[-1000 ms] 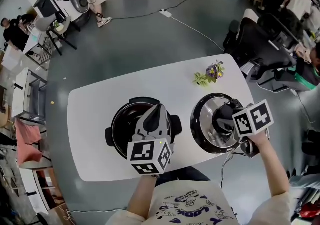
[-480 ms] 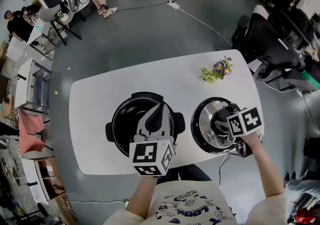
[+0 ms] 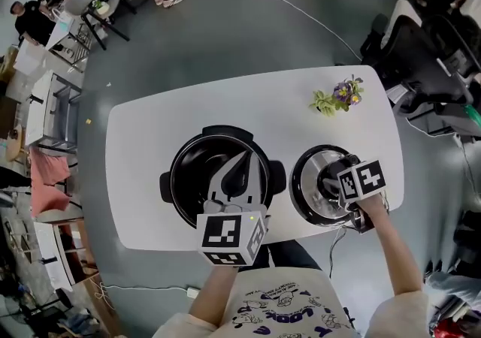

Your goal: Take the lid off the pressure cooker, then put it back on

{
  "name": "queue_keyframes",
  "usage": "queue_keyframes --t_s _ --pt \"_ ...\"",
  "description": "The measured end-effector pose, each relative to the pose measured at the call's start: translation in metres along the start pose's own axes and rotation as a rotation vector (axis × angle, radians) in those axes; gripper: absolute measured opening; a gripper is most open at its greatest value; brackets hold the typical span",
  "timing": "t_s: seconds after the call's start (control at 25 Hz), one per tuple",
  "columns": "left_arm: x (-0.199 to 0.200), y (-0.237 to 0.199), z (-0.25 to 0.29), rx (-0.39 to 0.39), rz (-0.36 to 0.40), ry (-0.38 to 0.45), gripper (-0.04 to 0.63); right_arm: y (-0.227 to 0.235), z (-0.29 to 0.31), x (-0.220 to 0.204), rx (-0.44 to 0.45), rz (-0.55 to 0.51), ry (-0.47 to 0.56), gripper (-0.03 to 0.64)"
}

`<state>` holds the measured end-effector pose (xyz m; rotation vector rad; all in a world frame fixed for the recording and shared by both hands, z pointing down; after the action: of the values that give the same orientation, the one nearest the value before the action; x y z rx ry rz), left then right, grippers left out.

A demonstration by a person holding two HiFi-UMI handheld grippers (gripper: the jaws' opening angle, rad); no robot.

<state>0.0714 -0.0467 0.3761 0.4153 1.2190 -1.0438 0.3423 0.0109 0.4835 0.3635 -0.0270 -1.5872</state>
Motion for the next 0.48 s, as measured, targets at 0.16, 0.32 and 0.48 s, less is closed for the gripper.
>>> queue_keyframes --t_s 0.16,0.32,0.48 --pt "-0.005 -0.004 0.001 0.014 -0.005 -0.009 0.014 0.003 0.015 0.0 0.001 0.017 -0.013 0.295" --pt "-0.01 -0.004 0.004 0.026 -0.006 -0.016 0.014 0.008 0.026 0.001 -0.012 0.023 -0.02 0.295" --pt "-0.015 -0.006 0.002 0.036 -0.009 -0.026 0.014 0.008 0.035 0.001 -0.027 0.034 -0.013 0.295"
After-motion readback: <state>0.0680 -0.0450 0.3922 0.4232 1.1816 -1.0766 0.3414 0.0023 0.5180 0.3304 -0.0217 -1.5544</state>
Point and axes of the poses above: the fingertips, and each gripper's own axes: z forward along the fingers, y to its right, x out of its top, the point moved 9 cm from there along -z, backward along the fingers, and after that the axes turned 3 degrees about x, right-handed, at the moved point
